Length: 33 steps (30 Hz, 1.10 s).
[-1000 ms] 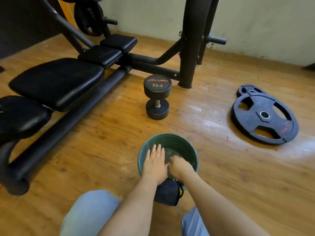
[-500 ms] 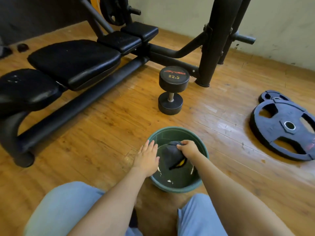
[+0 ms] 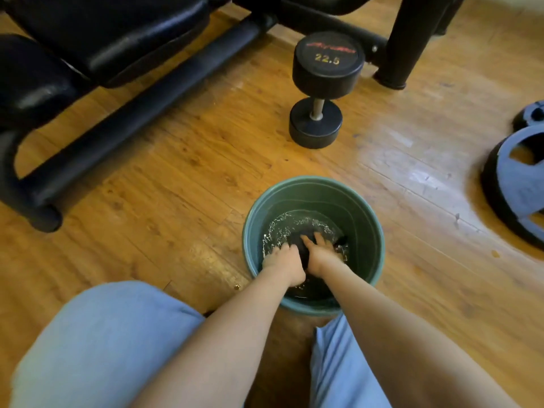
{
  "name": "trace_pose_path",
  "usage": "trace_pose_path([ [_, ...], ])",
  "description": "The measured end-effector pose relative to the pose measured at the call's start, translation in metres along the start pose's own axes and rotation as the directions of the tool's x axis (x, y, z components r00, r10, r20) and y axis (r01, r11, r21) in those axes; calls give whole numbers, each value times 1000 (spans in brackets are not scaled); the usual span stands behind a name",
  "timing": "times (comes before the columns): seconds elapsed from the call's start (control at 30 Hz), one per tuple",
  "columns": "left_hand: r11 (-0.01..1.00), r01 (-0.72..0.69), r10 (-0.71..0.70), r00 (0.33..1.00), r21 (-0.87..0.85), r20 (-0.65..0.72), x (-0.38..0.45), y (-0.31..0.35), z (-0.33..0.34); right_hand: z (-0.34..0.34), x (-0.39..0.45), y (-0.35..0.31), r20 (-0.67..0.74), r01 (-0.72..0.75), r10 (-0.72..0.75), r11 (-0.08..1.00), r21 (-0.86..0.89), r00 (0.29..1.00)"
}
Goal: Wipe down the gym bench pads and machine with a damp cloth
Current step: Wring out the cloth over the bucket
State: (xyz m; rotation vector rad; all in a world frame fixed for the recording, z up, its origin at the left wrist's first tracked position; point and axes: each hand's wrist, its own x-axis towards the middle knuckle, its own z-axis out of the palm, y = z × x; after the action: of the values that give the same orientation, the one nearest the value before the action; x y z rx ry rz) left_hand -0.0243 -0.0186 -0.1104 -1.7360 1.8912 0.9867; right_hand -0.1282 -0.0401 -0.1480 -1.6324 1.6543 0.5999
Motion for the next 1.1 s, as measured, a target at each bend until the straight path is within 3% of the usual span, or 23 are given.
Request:
trace_pose_path([
  [0.13,978,120,-105,990,-173,93,6,1,5,11,4,-2,-97,-180,204,961,211,974],
  [0.23,855,259,-211,965,-449,154,12,4,2,6,5,9,-217,-233,337,889,394,916],
  [0.37,508,386,-376,904,-770,205,18,9,-6,-10,2,13,-70,-152,195,906,395,978],
  [0.43,284,385,-383,885,-878,265,18,7,-9,-17,0,11,-20,-78,106,833,548,994],
  [0.5,86,380,-308,889,-921,338,15,5,-15,-28,-10,7,-102,42,40,725,687,994],
  [0.57,-49,361,-189,912,-931,363,13,2,-21,-41,-19,4,-174,154,-21,581,799,984],
  [0.63,-164,316,-129,932,-934,338,13,-1,-26,-53,-24,3,-226,209,-32,527,824,974],
  [0.7,-180,291,-154,935,-940,319,13,0,-27,-57,-17,4,-304,216,31,637,740,952],
  [0.77,-87,303,-248,916,-949,315,10,2,-24,-52,-9,3,-378,149,84,824,546,922],
  [0.83,-37,321,-332,889,-946,314,7,2,-23,-40,-3,3,-366,68,74,930,361,928],
  [0.97,30,318,-363,887,-948,286,3,-3,-25,-18,-4,-2,-112,-30,51,983,179,992],
  [1.03,83,275,-324,916,-958,235,-3,-5,-25,-19,-7,-5,-136,-11,41,976,219,990],
  [1.1,78,221,-260,946,-972,194,-6,-7,-24,-30,-9,-6,-234,31,78,902,430,969],
])
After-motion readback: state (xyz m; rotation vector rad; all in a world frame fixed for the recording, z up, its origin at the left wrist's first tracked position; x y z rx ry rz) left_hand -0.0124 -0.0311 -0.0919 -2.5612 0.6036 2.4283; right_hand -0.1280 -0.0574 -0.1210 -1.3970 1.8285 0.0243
